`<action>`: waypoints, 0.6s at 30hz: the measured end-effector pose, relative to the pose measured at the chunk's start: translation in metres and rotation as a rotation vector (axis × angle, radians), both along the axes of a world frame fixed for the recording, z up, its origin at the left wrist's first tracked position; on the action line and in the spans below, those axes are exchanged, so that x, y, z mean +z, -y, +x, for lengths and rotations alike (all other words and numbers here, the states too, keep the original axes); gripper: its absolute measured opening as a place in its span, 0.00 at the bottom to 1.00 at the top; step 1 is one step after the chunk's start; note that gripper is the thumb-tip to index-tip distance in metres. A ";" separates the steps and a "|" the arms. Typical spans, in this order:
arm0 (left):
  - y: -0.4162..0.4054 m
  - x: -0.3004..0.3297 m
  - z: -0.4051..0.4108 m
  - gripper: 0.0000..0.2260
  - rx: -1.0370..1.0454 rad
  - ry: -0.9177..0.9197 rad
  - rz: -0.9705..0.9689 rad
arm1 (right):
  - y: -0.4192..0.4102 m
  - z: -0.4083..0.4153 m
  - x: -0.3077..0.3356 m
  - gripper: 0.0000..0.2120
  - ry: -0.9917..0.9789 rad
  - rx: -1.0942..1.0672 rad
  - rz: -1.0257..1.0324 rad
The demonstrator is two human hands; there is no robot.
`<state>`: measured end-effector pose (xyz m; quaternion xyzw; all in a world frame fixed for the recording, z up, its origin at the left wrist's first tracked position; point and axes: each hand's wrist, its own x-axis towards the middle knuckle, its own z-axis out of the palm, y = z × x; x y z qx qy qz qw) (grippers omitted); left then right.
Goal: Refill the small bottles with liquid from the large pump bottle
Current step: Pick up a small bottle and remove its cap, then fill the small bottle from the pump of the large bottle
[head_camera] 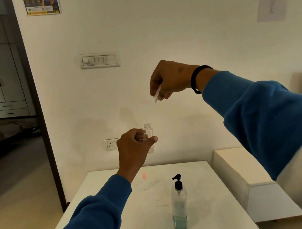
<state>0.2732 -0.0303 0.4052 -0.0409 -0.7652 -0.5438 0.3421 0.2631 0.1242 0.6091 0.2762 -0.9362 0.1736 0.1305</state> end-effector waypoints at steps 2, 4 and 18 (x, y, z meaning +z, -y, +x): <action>0.002 0.003 0.001 0.13 0.003 -0.010 -0.002 | -0.007 0.001 0.000 0.09 -0.013 0.005 -0.052; 0.004 0.007 0.001 0.13 0.009 -0.031 0.003 | -0.014 0.003 -0.004 0.08 -0.033 0.011 -0.127; 0.020 0.018 0.004 0.18 0.038 -0.133 0.022 | -0.042 -0.001 -0.131 0.10 0.022 0.038 -1.155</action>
